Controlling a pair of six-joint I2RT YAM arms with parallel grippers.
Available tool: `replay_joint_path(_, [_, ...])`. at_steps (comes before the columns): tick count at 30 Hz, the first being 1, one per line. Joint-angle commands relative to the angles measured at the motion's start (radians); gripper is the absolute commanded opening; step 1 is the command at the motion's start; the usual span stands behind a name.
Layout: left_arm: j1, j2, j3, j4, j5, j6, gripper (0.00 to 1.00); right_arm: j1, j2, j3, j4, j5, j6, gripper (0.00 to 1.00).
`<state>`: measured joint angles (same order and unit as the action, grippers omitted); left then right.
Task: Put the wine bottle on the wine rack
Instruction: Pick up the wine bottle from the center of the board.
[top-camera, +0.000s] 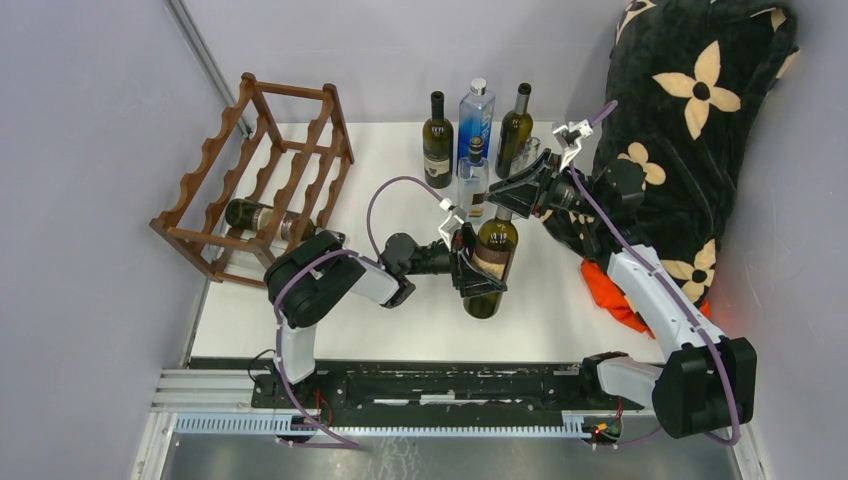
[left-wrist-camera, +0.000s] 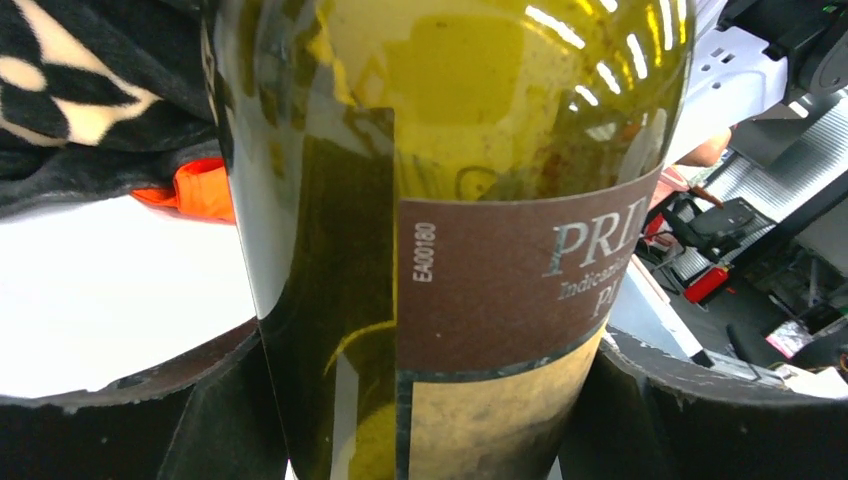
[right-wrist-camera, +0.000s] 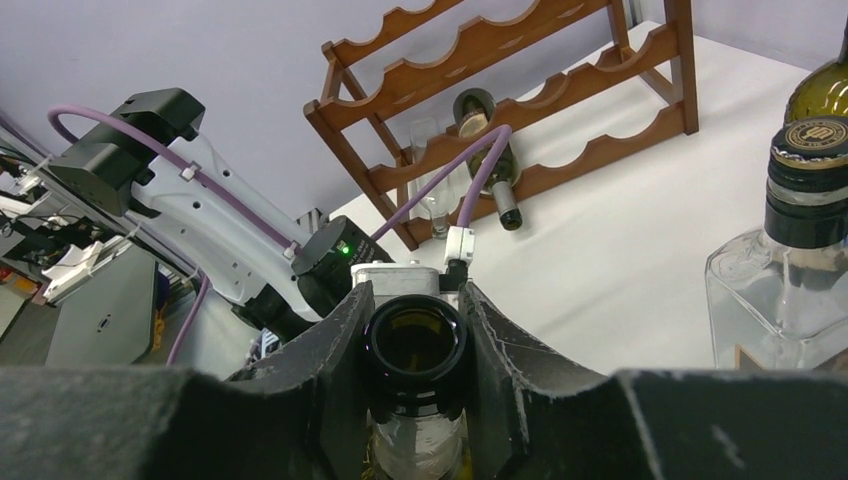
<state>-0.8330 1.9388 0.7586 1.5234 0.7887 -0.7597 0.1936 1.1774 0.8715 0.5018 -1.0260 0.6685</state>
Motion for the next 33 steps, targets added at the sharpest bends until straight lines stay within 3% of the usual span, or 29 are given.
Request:
replay_joint_path(1, [0.007,0.004,0.029,0.143,0.025,-0.040,0.18,-0.016,-0.010,0.064,-0.046,-0.006,-0.080,0.02])
replay_joint_path(2, [0.013,-0.002,0.023,0.138,0.027,-0.043,0.04,-0.021,-0.007,0.081,-0.124,-0.010,-0.140,0.04])
replay_joint_path(3, [0.022,-0.011,0.011,0.121,0.022,-0.041,0.02,-0.027,-0.006,0.109,-0.195,-0.013,-0.219,0.09])
replay_joint_path(6, [0.057,-0.075,-0.029,-0.025,0.003,0.033,0.02,-0.037,0.006,0.193,-0.462,-0.023,-0.488,0.38])
replay_joint_path(8, [0.082,-0.144,-0.040,-0.229,-0.005,0.151,0.02,-0.045,0.028,0.271,-0.666,-0.031,-0.700,0.62])
replay_joint_path(11, [0.087,-0.270,0.032,-0.781,-0.058,0.492,0.02,-0.061,0.068,0.381,-0.927,-0.024,-0.938,0.96])
replay_joint_path(14, [0.089,-0.326,0.147,-1.262,-0.120,0.825,0.02,-0.068,0.093,0.480,-1.081,-0.006,-1.091,0.98])
replay_joint_path(19, [0.089,-0.344,0.291,-1.742,-0.180,1.126,0.02,-0.069,0.110,0.572,-1.225,-0.007,-1.279,0.98])
replay_joint_path(23, [0.089,-0.369,0.356,-1.936,-0.204,1.267,0.02,-0.066,0.120,0.569,-1.354,-0.024,-1.457,0.98])
replay_joint_path(28, [0.089,-0.371,0.446,-2.097,-0.260,1.380,0.02,-0.026,0.172,0.559,-1.636,0.021,-1.767,0.98])
replay_joint_path(33, [0.085,-0.361,0.519,-2.171,-0.290,1.427,0.02,0.064,0.199,0.464,-1.657,0.093,-1.796,0.96])
